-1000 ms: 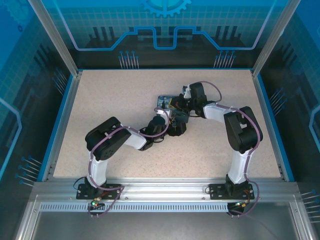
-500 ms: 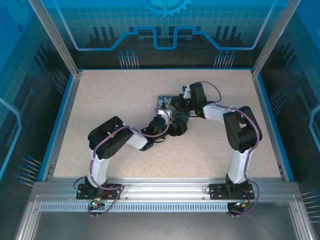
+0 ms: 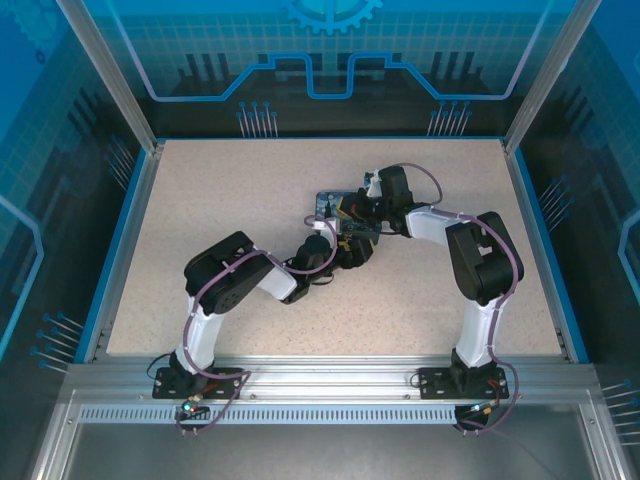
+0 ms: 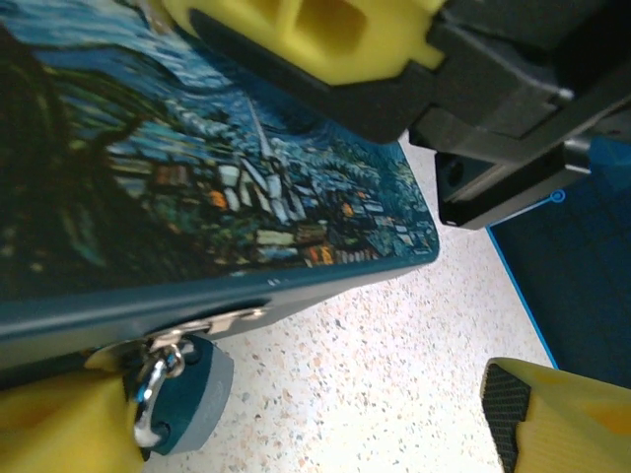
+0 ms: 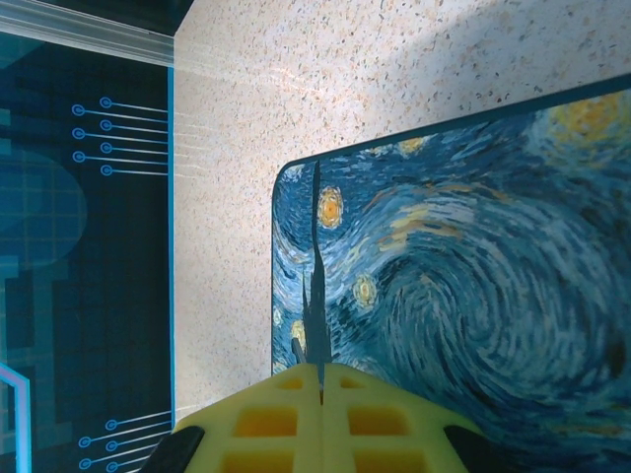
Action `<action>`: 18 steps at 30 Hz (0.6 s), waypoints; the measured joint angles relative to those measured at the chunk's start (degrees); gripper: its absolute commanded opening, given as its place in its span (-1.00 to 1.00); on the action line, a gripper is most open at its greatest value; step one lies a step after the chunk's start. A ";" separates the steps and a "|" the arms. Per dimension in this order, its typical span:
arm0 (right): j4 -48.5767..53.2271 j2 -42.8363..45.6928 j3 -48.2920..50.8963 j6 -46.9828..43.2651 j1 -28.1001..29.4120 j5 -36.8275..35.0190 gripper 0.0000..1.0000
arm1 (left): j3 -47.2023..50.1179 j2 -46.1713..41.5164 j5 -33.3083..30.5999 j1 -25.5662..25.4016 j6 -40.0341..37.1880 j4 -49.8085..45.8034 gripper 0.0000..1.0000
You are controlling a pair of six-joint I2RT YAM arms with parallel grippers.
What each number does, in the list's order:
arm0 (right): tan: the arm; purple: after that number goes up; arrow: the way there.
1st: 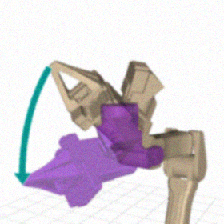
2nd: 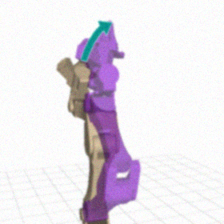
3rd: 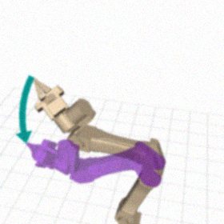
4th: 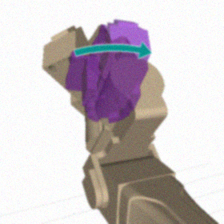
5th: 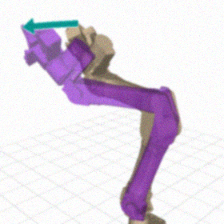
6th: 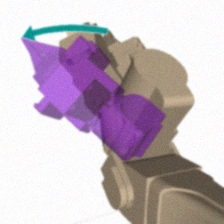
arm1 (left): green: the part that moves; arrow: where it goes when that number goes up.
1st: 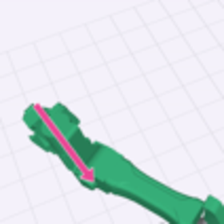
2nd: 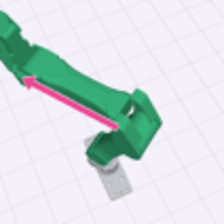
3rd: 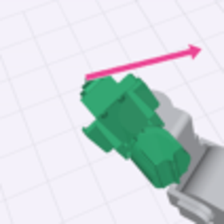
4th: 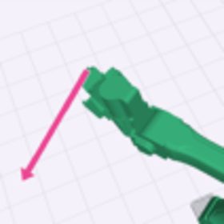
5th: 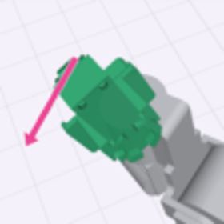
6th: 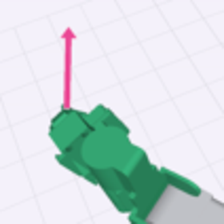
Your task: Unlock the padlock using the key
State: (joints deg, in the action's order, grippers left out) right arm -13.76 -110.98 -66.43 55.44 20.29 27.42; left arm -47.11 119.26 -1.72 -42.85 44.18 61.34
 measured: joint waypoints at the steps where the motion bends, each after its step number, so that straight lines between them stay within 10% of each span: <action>1: 0.00 0.00 0.00 0.00 0.00 0.02 -1.00 | 0.00 0.17 -0.44 0.00 0.55 0.26 0.60; 18: -0.61 -0.70 0.00 0.02 -0.04 0.24 -1.00 | -1.09 0.72 -7.63 -0.31 2.32 -3.89 0.02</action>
State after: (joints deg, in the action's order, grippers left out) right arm -14.37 -111.68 -66.43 55.46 20.25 27.66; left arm -48.21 119.98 -9.34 -43.16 46.50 57.45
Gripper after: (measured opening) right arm 0.044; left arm 0.523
